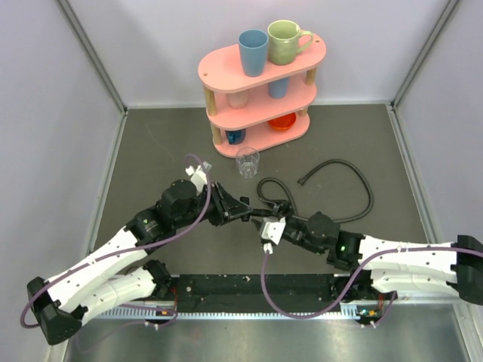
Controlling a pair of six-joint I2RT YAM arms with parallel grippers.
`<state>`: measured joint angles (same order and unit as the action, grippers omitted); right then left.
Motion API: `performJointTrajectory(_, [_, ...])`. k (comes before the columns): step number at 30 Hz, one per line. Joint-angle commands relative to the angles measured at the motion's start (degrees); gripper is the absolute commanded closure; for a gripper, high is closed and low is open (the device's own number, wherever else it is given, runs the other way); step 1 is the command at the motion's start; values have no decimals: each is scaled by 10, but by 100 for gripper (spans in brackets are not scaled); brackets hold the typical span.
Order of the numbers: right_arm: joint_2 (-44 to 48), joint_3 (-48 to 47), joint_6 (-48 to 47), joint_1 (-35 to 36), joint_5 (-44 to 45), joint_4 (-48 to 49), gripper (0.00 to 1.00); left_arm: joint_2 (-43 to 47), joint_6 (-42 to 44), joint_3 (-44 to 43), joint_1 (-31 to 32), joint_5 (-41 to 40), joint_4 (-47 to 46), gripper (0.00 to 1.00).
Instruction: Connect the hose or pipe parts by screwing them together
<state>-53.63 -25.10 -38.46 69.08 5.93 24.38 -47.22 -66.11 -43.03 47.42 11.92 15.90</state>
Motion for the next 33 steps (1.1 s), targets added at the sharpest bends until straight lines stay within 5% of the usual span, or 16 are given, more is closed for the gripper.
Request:
performJointTrajectory(1, [-21,-1,-89,39,132,102,38,27,-160,-12,1,-12,-5,100])
performJointTrajectory(16, [-32,15,-130,66,165,155,61,47,-241,-18,2,-17,1,100])
performJointTrajectory(21, [-33,11,-141,71,149,159,59,44,-258,-4,2,-7,-12,100])
performJointTrajectory(24, [-42,5,-150,73,154,157,92,43,-255,-5,2,-10,-12,100])
performJointTrajectory(25, [-44,1,-152,75,156,152,100,43,-241,-8,1,-11,-13,100])
performJointTrajectory(33, [-6,-65,-45,61,60,-9,100,9,53,-51,2,-13,-18,100])
